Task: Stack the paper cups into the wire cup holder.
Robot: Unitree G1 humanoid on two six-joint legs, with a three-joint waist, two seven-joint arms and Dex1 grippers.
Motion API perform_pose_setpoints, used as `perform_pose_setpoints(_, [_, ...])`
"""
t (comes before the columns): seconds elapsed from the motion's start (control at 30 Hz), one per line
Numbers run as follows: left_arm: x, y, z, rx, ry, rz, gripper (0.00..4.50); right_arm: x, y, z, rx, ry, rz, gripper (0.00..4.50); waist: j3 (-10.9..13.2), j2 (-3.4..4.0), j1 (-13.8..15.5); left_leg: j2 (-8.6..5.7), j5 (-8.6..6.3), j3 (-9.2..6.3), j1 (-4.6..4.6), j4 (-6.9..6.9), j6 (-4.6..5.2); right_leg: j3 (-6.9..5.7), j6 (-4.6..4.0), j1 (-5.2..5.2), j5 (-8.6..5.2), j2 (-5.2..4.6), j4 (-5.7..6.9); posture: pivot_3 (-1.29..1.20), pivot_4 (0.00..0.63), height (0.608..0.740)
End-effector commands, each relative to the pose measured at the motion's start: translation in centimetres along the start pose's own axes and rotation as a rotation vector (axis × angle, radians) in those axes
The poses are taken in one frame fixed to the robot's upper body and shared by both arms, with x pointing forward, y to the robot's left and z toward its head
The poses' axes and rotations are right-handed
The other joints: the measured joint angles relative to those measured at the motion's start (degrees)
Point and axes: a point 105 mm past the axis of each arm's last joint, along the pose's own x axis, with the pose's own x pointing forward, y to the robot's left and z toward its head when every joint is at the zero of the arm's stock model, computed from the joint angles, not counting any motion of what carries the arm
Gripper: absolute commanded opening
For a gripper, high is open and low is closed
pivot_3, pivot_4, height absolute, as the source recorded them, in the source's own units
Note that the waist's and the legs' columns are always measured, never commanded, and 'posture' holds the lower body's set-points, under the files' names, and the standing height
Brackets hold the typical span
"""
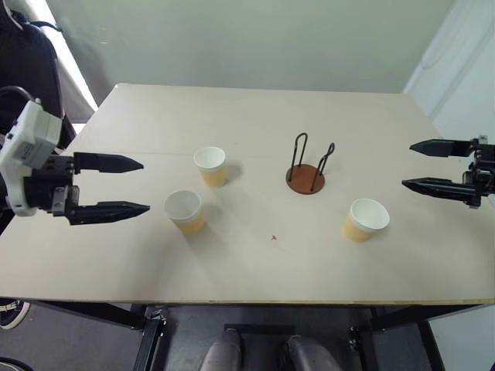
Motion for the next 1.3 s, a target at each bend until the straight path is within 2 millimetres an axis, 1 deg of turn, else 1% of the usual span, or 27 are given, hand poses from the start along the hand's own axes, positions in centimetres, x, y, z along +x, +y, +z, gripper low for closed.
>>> perform_pose_setpoints(0.03, [-0.2,0.1,0.8,0.044,-0.005,0.015,4.5,-0.7,-0.2,1.1,-0.044,-0.005,-0.029,4.45,0.0,0.0,0.0,0.0,0.0,0.0,0.0,0.0,0.0,0.0,0.0,0.0,0.0,0.0,0.0,0.0,0.15,0.74])
perform_pose_setpoints(0.2, [-0.2,-0.1,0.8,0.042,-0.008,0.012,4.5,-0.8,-0.3,0.9,-0.043,0.0,-0.031,4.45,0.0,0.0,0.0,0.0,0.0,0.0,0.0,0.0,0.0,0.01,0.0,0.0,0.0,0.0,0.0,0.0,0.15,0.74])
perform_pose_setpoints(0.27, [-0.1,-0.1,0.7,0.037,-0.014,0.016,4.5,-0.5,-0.6,0.8,-0.053,-0.002,-0.053,4.45,0.0,0.0,0.0,0.0,0.0,0.0,0.0,0.0,0.0,0.01,0.0,0.0,0.0,0.0,0.0,0.0,0.15,0.74])
perform_pose_setpoints(0.33, [0.2,-0.1,0.3,0.027,-0.015,0.017,4.5,0.6,-1.9,0.2,-0.084,0.021,-0.143,4.45,0.0,0.0,-0.02,0.0,0.0,0.01,0.02,0.0,0.0,0.02,0.0,0.01,0.0,0.0,0.01,0.0,0.15,0.74])
perform_pose_setpoints(0.37, [0.2,-0.1,0.1,0.021,-0.016,0.02,4.5,1.5,-2.4,-0.2,-0.065,0.036,-0.174,4.45,0.0,0.0,-0.1,0.0,0.0,0.01,0.06,0.0,0.0,0.03,0.01,0.02,0.0,0.0,0.04,0.0,0.15,0.74])
perform_pose_setpoints(0.47, [0.1,0.0,0.0,0.017,-0.016,0.03,4.5,4.0,-3.1,-1.7,0.006,0.103,-0.227,4.45,0.0,0.0,-0.42,0.01,0.0,0.05,0.18,0.01,0.0,0.13,0.01,0.0,0.0,0.02,0.19,0.0,0.15,0.74])
perform_pose_setpoints(0.5, [0.1,0.0,0.0,0.018,-0.016,0.03,4.5,5.0,-3.3,-1.8,0.028,0.107,-0.242,4.45,0.0,0.0,-0.45,0.03,0.01,0.06,0.19,0.01,0.0,0.14,0.0,0.0,0.0,0.04,0.19,0.0,0.15,0.74])
perform_pose_setpoints(0.6, [0.2,-0.1,0.1,0.019,-0.021,0.027,4.5,7.2,-3.4,-1.3,0.114,0.08,-0.263,4.45,0.03,0.05,-0.5,0.06,0.01,0.1,0.2,0.01,0.0,0.24,0.0,-0.07,0.01,0.09,0.27,0.0,0.15,0.74])
perform_pose_setpoints(0.67, [0.3,-0.2,0.0,0.017,-0.022,0.027,4.5,8.1,-3.6,-0.8,0.182,0.055,-0.279,4.45,0.03,0.05,-0.49,0.06,0.01,0.12,0.17,-0.01,0.0,0.28,0.0,-0.13,0.0,0.1,0.28,0.0,0.15,0.74])
perform_pose_setpoints(0.77, [0.2,-0.4,0.0,0.015,-0.022,0.029,4.5,8.9,-4.2,-0.5,0.292,0.041,-0.324,4.45,0.02,0.04,-0.47,0.06,0.0,0.13,-0.03,-0.02,0.0,0.3,0.0,-0.31,0.0,0.1,0.25,0.0,0.15,0.74])
perform_pose_setpoints(0.83, [0.1,-0.4,-0.1,0.012,-0.019,0.035,4.5,9.4,-4.6,-1.1,0.364,0.07,-0.358,4.45,0.01,0.02,-0.34,0.06,-0.03,0.13,-0.13,-0.02,-0.02,0.3,0.0,-0.39,0.0,0.1,0.22,0.0,0.15,0.74])
perform_pose_setpoints(0.93, [0.0,-0.5,-0.1,0.01,-0.018,0.039,4.5,10.6,-4.1,-1.3,0.451,0.078,-0.333,4.45,0.01,0.02,-0.16,0.06,-0.05,0.12,-0.27,-0.01,-0.01,0.3,0.0,-0.5,0.0,0.1,0.21,0.0,0.15,0.74])
perform_pose_setpoints(1.03, [0.0,-0.7,-0.1,0.008,-0.018,0.042,4.5,11.5,-3.6,-1.5,0.49,0.094,-0.323,4.45,0.01,0.02,-0.16,0.06,-0.03,0.13,-0.45,-0.01,-0.04,0.31,0.0,-0.73,0.01,0.1,0.27,0.0,0.15,0.74])
perform_pose_setpoints(1.17, [-0.2,-0.8,-0.3,0.0,-0.013,0.056,4.5,12.5,-3.8,-1.6,0.528,0.083,-0.336,4.45,0.01,0.02,-0.21,0.06,0.03,0.13,-0.61,-0.01,-0.12,0.31,-0.05,-0.99,0.04,0.1,0.39,0.0,0.15,0.74])
perform_pose_setpoints(1.3, [-0.1,-0.9,-0.3,-0.003,-0.014,0.059,4.5,14.0,-3.9,-1.5,0.529,0.063,-0.336,4.45,0.01,0.02,-0.23,0.06,0.04,0.13,-0.6,0.0,-0.12,0.31,-0.09,-1.03,0.06,0.1,0.44,0.0,0.15,0.74])
